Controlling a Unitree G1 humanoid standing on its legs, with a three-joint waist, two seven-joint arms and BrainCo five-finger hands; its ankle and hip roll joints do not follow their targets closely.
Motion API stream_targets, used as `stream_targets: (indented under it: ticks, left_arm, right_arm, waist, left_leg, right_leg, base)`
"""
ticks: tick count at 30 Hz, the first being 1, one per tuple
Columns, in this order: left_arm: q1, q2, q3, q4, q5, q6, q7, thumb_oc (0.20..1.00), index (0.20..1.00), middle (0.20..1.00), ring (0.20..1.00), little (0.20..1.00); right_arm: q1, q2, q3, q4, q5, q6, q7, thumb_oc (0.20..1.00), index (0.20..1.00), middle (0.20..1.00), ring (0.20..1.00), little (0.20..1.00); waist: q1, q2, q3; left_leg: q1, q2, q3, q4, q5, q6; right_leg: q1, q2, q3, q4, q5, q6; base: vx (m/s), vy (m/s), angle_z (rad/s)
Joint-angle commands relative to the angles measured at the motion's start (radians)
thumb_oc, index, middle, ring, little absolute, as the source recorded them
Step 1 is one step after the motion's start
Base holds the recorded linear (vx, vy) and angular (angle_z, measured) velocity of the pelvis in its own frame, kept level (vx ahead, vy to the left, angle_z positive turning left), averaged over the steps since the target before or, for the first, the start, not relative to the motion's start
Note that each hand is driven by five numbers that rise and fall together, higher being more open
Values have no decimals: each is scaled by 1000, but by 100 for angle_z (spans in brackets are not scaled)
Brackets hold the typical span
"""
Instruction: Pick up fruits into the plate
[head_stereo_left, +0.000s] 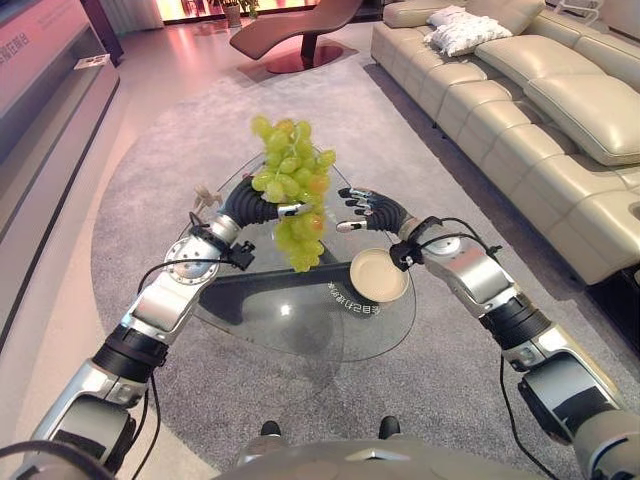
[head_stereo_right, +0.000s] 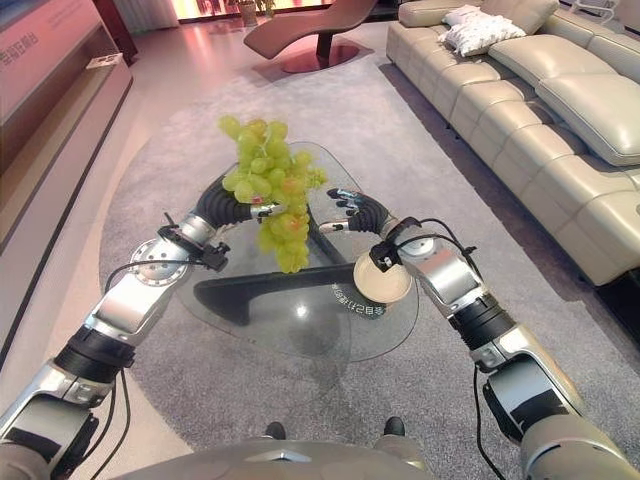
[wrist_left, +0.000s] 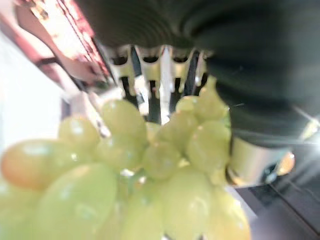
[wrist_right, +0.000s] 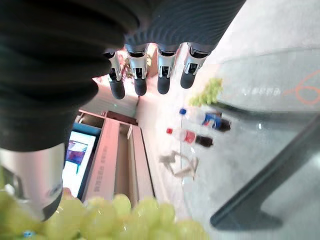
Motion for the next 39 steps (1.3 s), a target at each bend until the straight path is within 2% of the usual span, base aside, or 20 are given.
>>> stream_targets:
  ticks: [1,6,10,12,15,20,23,26,28,34,39]
  left_arm:
    - [-167,-11,-56,-28,-37,-55,-10,200,200,200,200,200]
    - [-192,-14,-90,-33,-22,-51,-33,200,200,200,200,200]
    - [-190,-2,-93,-36,8,-71,-17,200,200,200,200,200]
    - [-182,9,-87,-38,15,-81,-13,200,200,200,200,200]
    - [-167,27,-68,-47,2,-82,-14,200,200,200,200,200]
    - [-128,78,-18,-53,-64,-91,-9,200,200,200,200,200]
    - [-105,86,10,-46,-82,-101,-11,200,200,200,200,200]
    - [-44,83,63,-34,-114,-114,-27,200,200,200,200,200]
    - [-25,84,80,-33,-129,-113,-35,200,200,200,200,200]
    - [49,53,135,-21,-197,-100,-63,200,200,200,200,200]
    - [65,20,128,-17,-221,-92,-77,200,200,200,200,200]
  right_arm:
    - [-139,47,48,2,142,12,-33,1000,1000,1000,1000,1000]
    - [-142,95,73,9,306,60,-29,1000,1000,1000,1000,1000]
    - [-117,114,85,10,396,143,38,1000,1000,1000,1000,1000]
    - [-100,101,93,9,424,179,72,1000,1000,1000,1000,1000]
    - [-76,71,87,10,452,192,117,1000,1000,1000,1000,1000]
    - [-33,-14,31,17,485,151,223,1000,1000,1000,1000,1000]
    - [-15,-38,8,17,489,130,271,1000,1000,1000,1000,1000]
    - [26,-68,-31,-7,476,80,334,1000,1000,1000,1000,1000]
    - [41,-78,-48,-16,483,66,349,1000,1000,1000,1000,1000]
    - [97,-75,-112,-81,472,-56,376,1000,1000,1000,1000,1000]
    - [112,-51,-120,-161,483,-84,355,1000,1000,1000,1000,1000]
  waist:
    - [12,-28,-50]
    - [12,-30,-51]
    - [14,-32,-57]
    - [16,-34,-58]
    - [19,-38,-61]
    - [20,-45,-64]
    - [21,-46,-64]
    - [23,-47,-67]
    - [23,-46,-68]
    - [24,-44,-69]
    - [14,-40,-64]
  left_leg:
    - [-9,-11,-14,74,-163,2]
    - [-3,-14,-19,75,-167,4]
    - [2,-11,-15,67,-163,2]
    - [2,-7,-11,63,-158,-1]
    - [0,-3,-7,56,-151,-4]
    - [-9,4,2,54,-143,-9]
    - [-8,6,7,52,-141,-10]
    - [-5,11,13,48,-137,-13]
    - [-3,13,16,46,-135,-15]
    - [-2,17,29,43,-130,-19]
    - [-7,15,33,45,-130,-16]
  right_leg:
    - [68,-51,-87,75,-155,22]
    - [72,-48,-80,76,-158,19]
    - [76,-48,-84,68,-154,21]
    - [77,-50,-89,63,-149,23]
    - [78,-50,-97,58,-146,24]
    - [70,-52,-113,60,-141,27]
    - [71,-54,-121,57,-138,27]
    - [76,-60,-134,46,-130,31]
    - [78,-62,-138,43,-127,32]
    - [80,-72,-156,26,-107,42]
    - [70,-71,-144,24,-104,43]
  base:
    - [0,0,0]
    - [0,0,0]
    - [0,0,0]
    - [0,0,0]
    - [-12,-1,0]
    - [-50,-5,-1]
    - [-12,0,0]
    - [-7,2,-1]
    - [-17,8,-4]
    - [0,0,0]
    - [-29,7,-1]
